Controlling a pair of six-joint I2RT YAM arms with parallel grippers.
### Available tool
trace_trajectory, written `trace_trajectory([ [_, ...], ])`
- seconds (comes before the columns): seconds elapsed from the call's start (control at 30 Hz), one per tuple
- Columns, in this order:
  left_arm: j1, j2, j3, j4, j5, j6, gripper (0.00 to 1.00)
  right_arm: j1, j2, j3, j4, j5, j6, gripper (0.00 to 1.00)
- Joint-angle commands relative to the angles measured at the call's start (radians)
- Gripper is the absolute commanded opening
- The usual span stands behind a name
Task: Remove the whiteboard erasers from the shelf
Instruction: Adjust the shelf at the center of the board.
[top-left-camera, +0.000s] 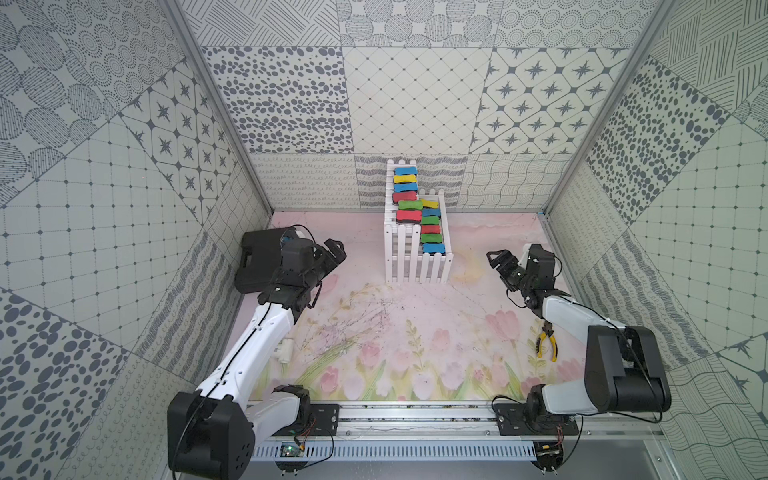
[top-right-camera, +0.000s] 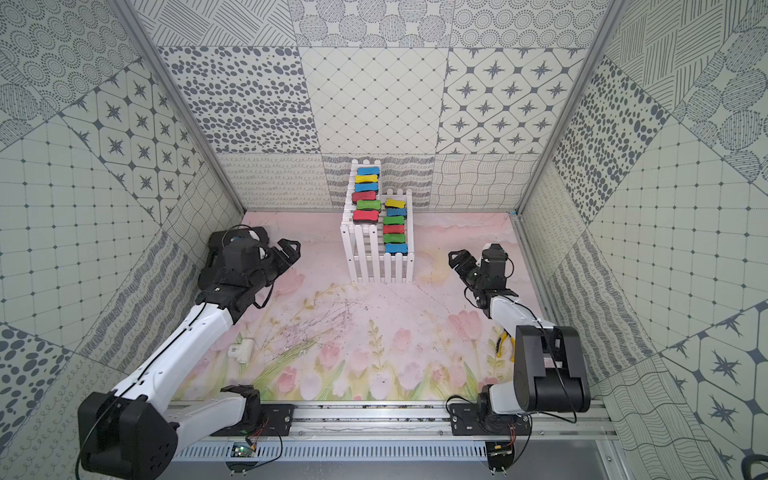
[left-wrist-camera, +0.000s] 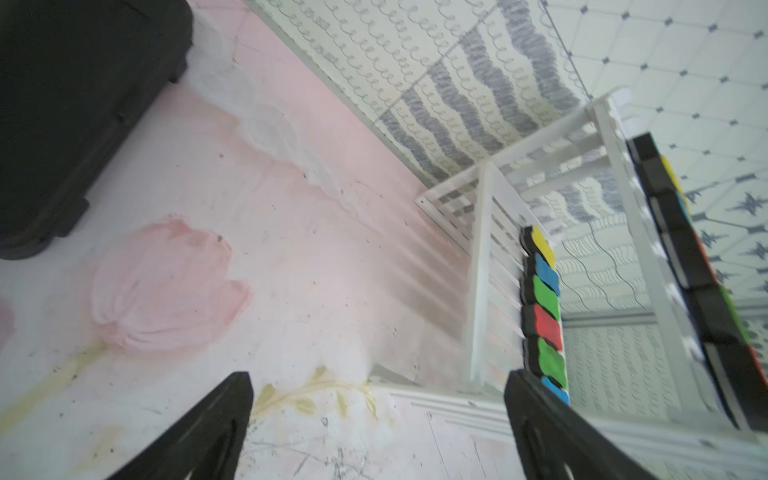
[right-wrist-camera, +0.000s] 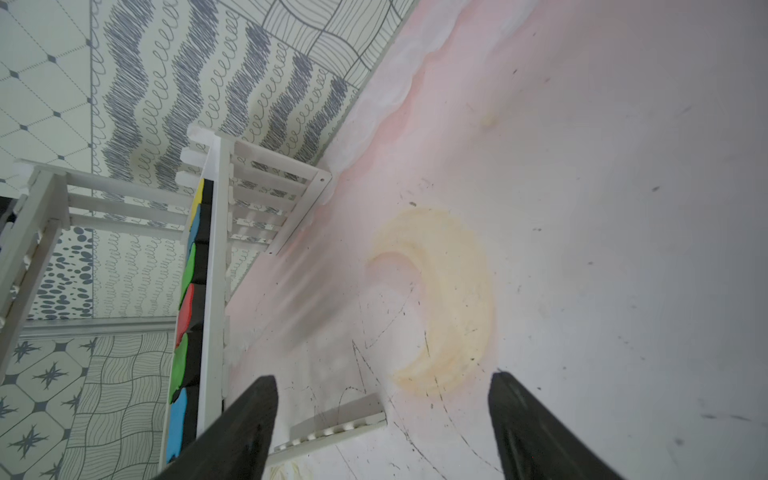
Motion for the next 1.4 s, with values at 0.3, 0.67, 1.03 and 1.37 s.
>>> trace_trajectory([
  [0.3, -0.160, -0.188, -0.026, -0.133, 0.016, -0.016, 0.99, 0.230, 0.168, 0.116, 0.127, 0.136, 0.148, 0.74],
  [0.67, -0.165, -0.213, -0.023, -0.142, 0.031, -0.010, 1.00, 0.310, 0.202, 0.093, 0.209, 0.096, 0.181, 0.70],
  [1.03, -0.167, -0.213, -0.024, -0.152, 0.019, 0.011, 1.00, 0.467, 0.183, 0.094, 0.198, 0.107, 0.106, 0.70],
  [1.37, -0.187, -0.229, -0.029, -0.172, -0.006, 0.050, 0.97, 0.604, 0.208, 0.191, 0.102, 0.135, 0.023, 0.71],
])
